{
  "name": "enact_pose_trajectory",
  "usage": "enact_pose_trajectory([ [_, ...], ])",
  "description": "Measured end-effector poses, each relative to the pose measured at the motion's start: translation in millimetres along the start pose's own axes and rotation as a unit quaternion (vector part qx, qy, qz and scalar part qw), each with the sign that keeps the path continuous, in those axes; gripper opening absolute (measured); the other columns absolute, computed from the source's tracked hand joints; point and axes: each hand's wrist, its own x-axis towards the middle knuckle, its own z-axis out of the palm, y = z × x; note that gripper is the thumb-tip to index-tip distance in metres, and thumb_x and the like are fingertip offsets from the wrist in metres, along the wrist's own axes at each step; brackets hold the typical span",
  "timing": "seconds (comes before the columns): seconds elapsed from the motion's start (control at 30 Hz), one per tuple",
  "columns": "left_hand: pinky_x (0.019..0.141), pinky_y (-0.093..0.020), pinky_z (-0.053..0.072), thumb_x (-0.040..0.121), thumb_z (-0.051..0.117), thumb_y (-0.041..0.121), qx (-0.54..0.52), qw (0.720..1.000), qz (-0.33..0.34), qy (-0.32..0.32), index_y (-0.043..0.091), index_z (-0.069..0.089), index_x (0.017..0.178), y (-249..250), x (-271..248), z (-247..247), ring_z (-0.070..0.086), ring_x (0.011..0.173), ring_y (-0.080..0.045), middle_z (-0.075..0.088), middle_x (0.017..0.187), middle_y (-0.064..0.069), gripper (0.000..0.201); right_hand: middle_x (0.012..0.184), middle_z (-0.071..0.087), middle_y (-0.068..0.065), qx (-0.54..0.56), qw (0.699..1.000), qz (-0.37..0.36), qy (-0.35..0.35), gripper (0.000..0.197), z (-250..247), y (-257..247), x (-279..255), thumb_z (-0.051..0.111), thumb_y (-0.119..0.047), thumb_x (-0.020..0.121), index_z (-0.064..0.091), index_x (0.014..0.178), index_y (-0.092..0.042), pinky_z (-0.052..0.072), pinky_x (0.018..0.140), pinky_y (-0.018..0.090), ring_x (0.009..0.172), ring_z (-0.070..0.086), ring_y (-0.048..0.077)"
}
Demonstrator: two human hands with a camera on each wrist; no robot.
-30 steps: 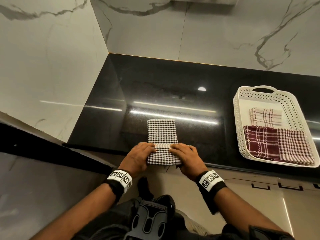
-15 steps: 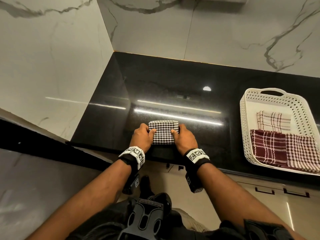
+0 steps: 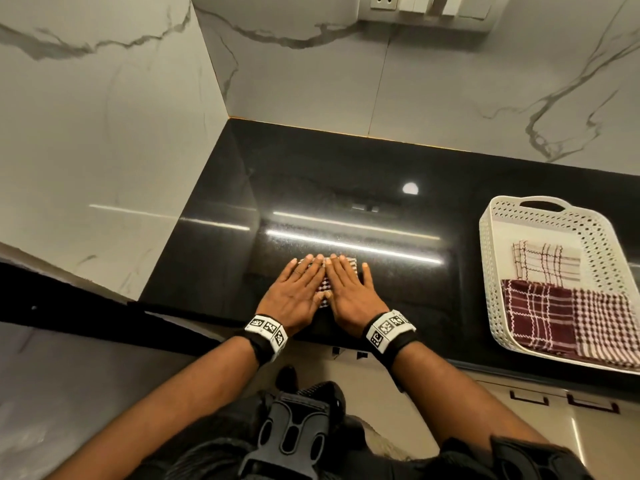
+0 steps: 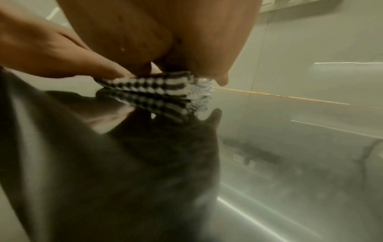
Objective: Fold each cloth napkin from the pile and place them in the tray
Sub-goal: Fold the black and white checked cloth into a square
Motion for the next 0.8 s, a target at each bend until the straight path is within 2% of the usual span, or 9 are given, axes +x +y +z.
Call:
enact_pose_trajectory([
  [0.2,0.124,-0.044,0.008,0.095,0.01,0.06,-0.025,0.997,-0.027,-0.074,0.014,0.011,0.159,-21,7,-10,0.007,0.153,-0.017,0.007,0.166,-0.004,0.079,0.165,-0.016,0.006,-0.053,0.997,0.049,-0.04,0.096,-5,18,8,0.017,-0.076,0.091,-0.008,0.158,-0.012,-0.018,0.116,0.059,0.152,-0.017,0.023],
  [0.3,0.124,-0.042,0.01,0.091,0.006,0.065,-0.092,0.99,-0.069,-0.087,0.015,0.011,0.159,-22,12,-16,0.008,0.153,-0.015,0.009,0.166,-0.001,0.084,0.164,-0.018,0.008,-0.006,0.994,0.105,-0.025,0.103,-11,14,4,0.019,-0.079,0.089,-0.009,0.157,-0.007,-0.02,0.111,0.057,0.151,-0.017,0.026],
  [0.37,0.12,-0.041,0.022,0.091,0.015,0.064,-0.125,0.988,-0.069,-0.06,0.014,0.02,0.157,-23,19,-20,0.024,0.148,-0.022,0.024,0.163,-0.005,0.083,0.166,-0.012,0.008,0.021,0.996,0.083,0.004,0.088,-16,11,2,0.027,-0.066,0.097,-0.003,0.158,-0.009,-0.011,0.118,0.057,0.153,-0.011,0.026],
  [0.43,0.112,-0.042,0.035,0.093,0.04,0.057,-0.125,0.989,-0.059,-0.051,0.016,0.03,0.153,-26,32,-23,0.039,0.135,-0.028,0.039,0.151,-0.006,0.073,0.167,0.0,0.005,0.042,0.998,0.049,0.016,0.072,-22,11,4,0.037,-0.047,0.102,0.005,0.159,-0.015,0.006,0.122,0.057,0.153,0.002,0.028],
  [0.53,0.104,-0.041,0.041,0.085,0.068,0.047,-0.15,0.976,-0.091,-0.132,0.019,0.049,0.136,-31,57,-33,0.047,0.123,-0.029,0.053,0.132,-0.005,0.062,0.163,0.022,0.003,0.075,0.995,0.068,-0.004,0.075,-31,15,15,0.055,-0.035,0.096,0.015,0.158,-0.021,0.026,0.115,0.054,0.145,0.024,0.031],
  [0.6,0.098,-0.038,0.045,0.08,0.075,0.047,-0.144,0.965,-0.091,-0.197,0.017,0.055,0.125,-36,77,-39,0.054,0.118,-0.029,0.061,0.125,-0.007,0.057,0.156,0.033,0.006,0.087,0.992,0.085,-0.02,0.082,-39,20,23,0.065,-0.036,0.089,0.02,0.156,-0.022,0.032,0.111,0.055,0.139,0.031,0.031],
  [0.67,0.091,-0.034,0.046,0.078,0.079,0.045,-0.133,0.957,-0.063,-0.25,0.015,0.059,0.12,-37,89,-45,0.06,0.112,-0.027,0.065,0.12,-0.008,0.056,0.145,0.043,0.01,0.107,0.989,0.094,-0.048,0.08,-48,21,28,0.074,-0.036,0.081,0.035,0.149,-0.02,0.039,0.108,0.049,0.132,0.04,0.032],
  [0.73,0.086,-0.03,0.047,0.074,0.083,0.04,-0.164,0.948,-0.03,-0.272,0.018,0.061,0.115,-36,100,-50,0.061,0.105,-0.023,0.066,0.113,-0.005,0.051,0.129,0.05,0.01,0.143,0.981,0.124,-0.053,0.063,-55,29,25,0.079,-0.035,0.077,0.054,0.131,-0.017,0.046,0.099,0.04,0.119,0.052,0.03],
  [0.8,0.077,-0.027,0.045,0.072,0.085,0.033,-0.215,0.935,0.011,-0.281,0.024,0.058,0.106,-29,113,-59,0.06,0.095,-0.017,0.064,0.1,0.003,0.044,0.117,0.051,0.009,0.18,0.971,0.15,-0.051,0.048,-62,43,10,0.081,-0.034,0.076,0.061,0.115,-0.014,0.051,0.089,0.037,0.104,0.058,0.028],
])
